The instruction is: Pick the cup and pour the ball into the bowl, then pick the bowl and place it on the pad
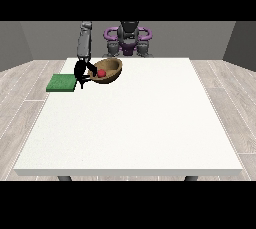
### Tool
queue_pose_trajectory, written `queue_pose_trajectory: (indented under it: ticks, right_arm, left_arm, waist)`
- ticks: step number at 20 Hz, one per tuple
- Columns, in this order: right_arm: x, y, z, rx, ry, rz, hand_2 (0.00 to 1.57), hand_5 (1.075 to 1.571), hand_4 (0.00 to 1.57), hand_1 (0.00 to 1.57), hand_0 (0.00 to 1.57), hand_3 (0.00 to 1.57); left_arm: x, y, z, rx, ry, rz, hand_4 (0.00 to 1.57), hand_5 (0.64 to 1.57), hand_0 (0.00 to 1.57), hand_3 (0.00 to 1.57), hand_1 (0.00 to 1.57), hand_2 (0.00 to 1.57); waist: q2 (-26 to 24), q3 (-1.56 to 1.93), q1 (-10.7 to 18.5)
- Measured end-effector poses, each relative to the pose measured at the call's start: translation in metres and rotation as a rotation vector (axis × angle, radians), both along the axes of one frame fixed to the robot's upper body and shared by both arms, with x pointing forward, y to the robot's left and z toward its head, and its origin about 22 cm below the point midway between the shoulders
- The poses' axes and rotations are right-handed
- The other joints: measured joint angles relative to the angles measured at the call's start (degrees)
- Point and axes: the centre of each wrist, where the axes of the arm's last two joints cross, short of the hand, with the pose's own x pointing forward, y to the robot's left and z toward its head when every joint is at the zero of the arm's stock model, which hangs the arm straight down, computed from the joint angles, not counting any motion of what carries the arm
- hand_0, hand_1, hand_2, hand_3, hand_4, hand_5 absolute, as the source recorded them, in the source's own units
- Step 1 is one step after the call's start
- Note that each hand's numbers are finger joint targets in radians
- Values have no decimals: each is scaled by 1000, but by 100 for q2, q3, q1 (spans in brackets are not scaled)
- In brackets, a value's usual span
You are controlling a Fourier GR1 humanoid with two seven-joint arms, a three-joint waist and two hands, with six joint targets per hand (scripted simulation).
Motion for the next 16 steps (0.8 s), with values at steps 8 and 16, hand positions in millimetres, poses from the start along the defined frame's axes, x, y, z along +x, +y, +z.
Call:
queue_pose_trajectory:
  ticks: [8,16]
  right_arm:
    - [29,-77,83,-181,198,-21,1571,1566,1056,1571,1571,712]
    - [27,-131,138,-210,239,-20,1571,1568,1123,1571,1571,381]
  left_arm:
    - [-13,38,-34,-7,63,92,1201,1544,0,0,0,0]
    - [-30,65,-47,-8,84,150,1207,1548,0,0,0,0]
  waist:
    - [-212,10,-585]
    - [-334,23,-936]
